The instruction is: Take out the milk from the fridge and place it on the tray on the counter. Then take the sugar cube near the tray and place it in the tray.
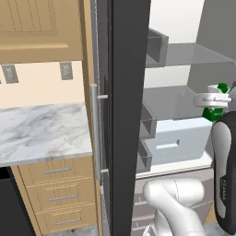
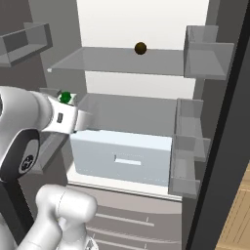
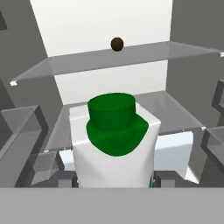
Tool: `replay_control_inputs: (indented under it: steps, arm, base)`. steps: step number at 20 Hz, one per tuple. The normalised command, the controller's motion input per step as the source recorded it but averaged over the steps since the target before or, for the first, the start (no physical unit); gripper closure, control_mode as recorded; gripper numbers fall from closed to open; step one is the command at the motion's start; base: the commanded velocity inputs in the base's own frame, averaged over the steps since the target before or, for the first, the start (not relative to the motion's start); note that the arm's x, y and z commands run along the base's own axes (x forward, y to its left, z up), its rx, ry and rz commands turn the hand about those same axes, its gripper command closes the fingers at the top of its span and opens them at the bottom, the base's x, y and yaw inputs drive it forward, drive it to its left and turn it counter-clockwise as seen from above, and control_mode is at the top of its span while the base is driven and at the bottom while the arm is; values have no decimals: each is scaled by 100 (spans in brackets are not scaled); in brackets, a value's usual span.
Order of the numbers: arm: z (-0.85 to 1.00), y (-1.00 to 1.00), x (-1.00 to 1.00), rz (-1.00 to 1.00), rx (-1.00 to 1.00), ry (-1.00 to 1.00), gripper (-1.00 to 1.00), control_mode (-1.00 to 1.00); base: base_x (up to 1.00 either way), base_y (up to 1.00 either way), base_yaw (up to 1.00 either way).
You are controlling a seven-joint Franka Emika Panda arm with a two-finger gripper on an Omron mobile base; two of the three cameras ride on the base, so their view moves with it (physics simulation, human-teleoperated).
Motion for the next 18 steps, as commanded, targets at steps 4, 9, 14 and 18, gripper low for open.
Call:
replay_control_inputs:
  steps: [4, 9, 14, 18]
  arm:
    - [-57, 11, -3, 0, 12, 0, 100, -100]
    - [-49, 17, -4, 0, 12, 0, 100, -100]
    - [-33, 20, -3, 0, 9, 0, 100, 100]
    - [0, 0, 0, 0, 0, 0, 100, 100]
  base:
    - [0, 0, 0]
    - [0, 0, 0]
    - [-12, 5, 0]
    - [-100, 13, 0]
